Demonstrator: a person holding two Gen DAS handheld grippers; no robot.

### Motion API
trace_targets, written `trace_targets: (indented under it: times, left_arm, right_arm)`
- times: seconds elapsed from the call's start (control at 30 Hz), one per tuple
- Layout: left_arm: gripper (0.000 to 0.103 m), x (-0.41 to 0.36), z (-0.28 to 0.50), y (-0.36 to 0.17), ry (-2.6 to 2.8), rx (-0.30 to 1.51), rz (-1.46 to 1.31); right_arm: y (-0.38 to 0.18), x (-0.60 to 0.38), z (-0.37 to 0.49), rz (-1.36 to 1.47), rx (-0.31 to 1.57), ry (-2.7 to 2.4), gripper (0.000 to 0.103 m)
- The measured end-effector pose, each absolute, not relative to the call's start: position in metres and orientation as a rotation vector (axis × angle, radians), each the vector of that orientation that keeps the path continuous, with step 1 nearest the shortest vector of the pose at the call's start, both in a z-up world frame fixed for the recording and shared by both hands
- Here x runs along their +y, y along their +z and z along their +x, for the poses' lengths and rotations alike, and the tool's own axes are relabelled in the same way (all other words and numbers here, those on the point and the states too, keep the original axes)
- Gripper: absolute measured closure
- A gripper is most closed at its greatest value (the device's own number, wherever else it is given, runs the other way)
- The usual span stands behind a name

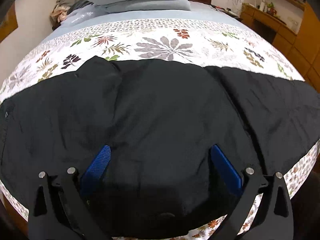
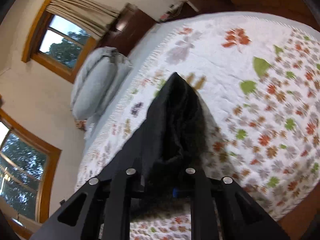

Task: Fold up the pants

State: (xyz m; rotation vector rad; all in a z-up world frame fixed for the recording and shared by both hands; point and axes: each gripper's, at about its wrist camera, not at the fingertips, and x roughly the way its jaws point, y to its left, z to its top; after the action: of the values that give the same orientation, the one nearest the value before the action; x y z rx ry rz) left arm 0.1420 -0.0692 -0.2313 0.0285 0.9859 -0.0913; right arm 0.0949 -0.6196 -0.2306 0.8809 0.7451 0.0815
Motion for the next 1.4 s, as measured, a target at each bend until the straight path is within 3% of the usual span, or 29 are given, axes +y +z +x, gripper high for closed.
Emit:
trace_targets:
  times: [0.27, 0.5, 0.7, 0.9, 1.13, 1.4]
  left_arm:
    - [0.002, -0.051, 0.140, -0.213, -0.108, 0.974, -0.005]
    - [0.002, -0.019, 0.132, -0.187, -0.096, 0.937, -0.043]
    - [0.002, 0.009, 0.124, -0.176, -0.074, 0.903, -0.072]
    - [0.002, 0.037, 0.121, -0.184, -0.032, 0.913, -0.136]
    - [0.002, 0.057, 0.116, -0.184, -0.010, 0.901, -0.172]
    - [0.002, 0.065, 0.116, -0.185, -0.005, 0.896, -0.194]
  right_arm:
    - [-0.166, -0.570, 0.106, 0.590, 0.723, 0.082, 0.087]
    - [-0.101, -0.469, 0.120, 0.312, 0.680, 0.217, 0.087]
    - [-0.079, -0.376, 0.133, 0.161, 0.672, 0.340, 0.087]
    - [-0.089, -0.292, 0.140, 0.014, 0.702, 0.438, 0.087]
    - [-0.140, -0.200, 0.135, -0.214, 0.793, 0.509, 0.087]
    - [-0.198, -0.167, 0.130, -0.352, 0.875, 0.510, 0.084]
